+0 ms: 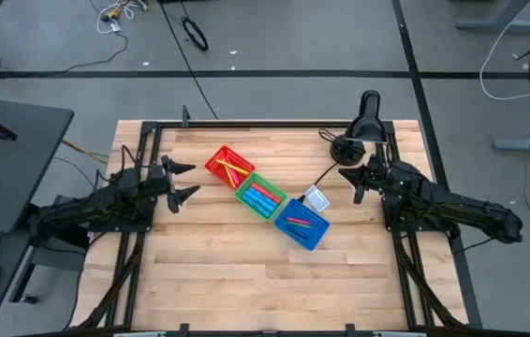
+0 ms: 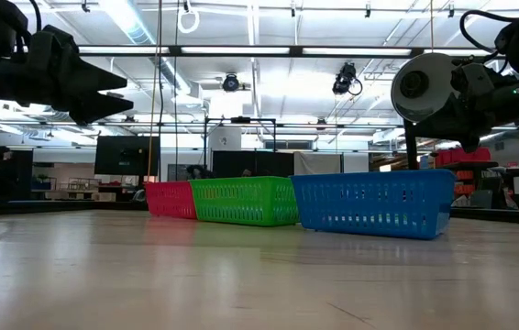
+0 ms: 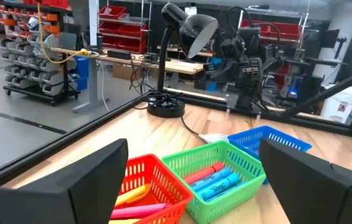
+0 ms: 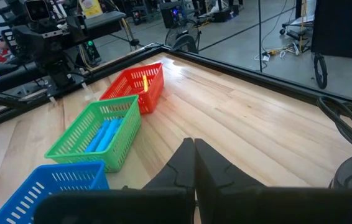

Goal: Pick & Place Markers
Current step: Return to Home Position

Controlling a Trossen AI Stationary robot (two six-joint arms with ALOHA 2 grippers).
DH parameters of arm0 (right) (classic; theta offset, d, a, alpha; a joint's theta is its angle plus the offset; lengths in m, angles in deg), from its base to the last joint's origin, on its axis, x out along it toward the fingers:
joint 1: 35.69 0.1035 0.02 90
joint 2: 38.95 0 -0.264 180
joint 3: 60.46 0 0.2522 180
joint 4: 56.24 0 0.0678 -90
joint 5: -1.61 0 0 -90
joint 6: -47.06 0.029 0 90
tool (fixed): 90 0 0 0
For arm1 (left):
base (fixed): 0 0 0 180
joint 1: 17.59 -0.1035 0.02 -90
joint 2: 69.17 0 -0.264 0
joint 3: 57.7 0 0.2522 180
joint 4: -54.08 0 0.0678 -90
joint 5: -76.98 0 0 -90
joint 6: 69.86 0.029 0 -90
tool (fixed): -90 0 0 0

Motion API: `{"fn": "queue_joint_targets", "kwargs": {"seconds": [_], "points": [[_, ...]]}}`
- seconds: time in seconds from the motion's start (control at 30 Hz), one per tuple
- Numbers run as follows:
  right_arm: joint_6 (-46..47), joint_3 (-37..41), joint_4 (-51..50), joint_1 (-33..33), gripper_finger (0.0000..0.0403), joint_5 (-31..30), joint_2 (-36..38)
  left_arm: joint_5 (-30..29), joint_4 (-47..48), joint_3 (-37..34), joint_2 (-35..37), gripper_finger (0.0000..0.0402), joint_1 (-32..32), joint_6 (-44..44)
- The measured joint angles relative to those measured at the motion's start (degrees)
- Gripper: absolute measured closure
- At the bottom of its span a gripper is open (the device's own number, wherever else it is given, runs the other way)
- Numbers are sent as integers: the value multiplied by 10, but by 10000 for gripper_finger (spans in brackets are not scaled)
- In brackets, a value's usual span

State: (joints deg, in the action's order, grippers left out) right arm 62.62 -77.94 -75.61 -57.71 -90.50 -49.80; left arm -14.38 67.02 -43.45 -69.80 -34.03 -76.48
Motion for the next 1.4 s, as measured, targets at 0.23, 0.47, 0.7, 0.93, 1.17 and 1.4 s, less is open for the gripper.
{"fn": "queue_joint_targets", "kwargs": {"seconds": [0.23,0.47,0.7,0.93,1.17,1.4], "points": [[0,0,0,0,403,0,0,0,-13,-1,-1,35,0,-3],[0,0,0,0,403,0,0,0,-25,-1,-1,35,0,-2],[0,0,0,0,403,0,0,0,-30,-1,-1,35,0,-2],[0,0,0,0,403,0,0,0,-31,-1,-1,35,0,-2],[0,0,0,0,403,0,0,0,-31,-1,-1,35,0,-2],[0,0,0,0,403,0,0,0,-32,-1,-1,35,0,-2]]}}
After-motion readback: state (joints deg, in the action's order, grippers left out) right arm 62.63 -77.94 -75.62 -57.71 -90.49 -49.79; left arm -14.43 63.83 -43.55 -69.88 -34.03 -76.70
